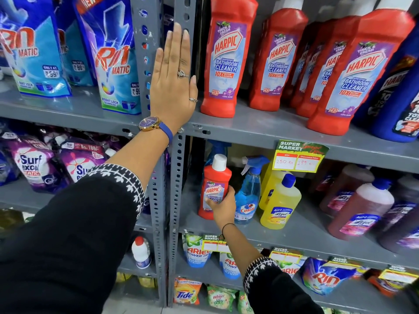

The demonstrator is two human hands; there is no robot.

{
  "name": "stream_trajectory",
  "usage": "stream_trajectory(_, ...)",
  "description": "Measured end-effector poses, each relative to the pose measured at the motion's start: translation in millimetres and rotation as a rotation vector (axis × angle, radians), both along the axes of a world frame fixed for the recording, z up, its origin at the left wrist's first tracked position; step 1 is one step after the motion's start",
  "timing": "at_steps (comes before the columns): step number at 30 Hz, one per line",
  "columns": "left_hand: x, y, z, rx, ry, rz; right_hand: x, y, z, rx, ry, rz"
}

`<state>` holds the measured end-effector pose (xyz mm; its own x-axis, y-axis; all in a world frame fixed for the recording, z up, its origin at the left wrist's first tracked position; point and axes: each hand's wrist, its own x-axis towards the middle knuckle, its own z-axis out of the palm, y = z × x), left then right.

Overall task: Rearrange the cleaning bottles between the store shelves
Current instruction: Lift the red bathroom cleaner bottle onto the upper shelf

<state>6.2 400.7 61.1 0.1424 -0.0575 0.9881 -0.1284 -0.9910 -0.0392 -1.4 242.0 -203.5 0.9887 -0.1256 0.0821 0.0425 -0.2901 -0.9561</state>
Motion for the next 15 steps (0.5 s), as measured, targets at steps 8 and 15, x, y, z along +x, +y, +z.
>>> stream_trajectory(8,2.1,1.0,-0.6,-0.008,-0.005,-0.020,12.3,-12.6,-2.9,-0.169,-0.020,0.006)
stream_trajectory(15,1.7,1.0,-0.1,0.007,-0.004,-0.001,-16.9,-9.5,4.2,-0.121,-0.170,0.033)
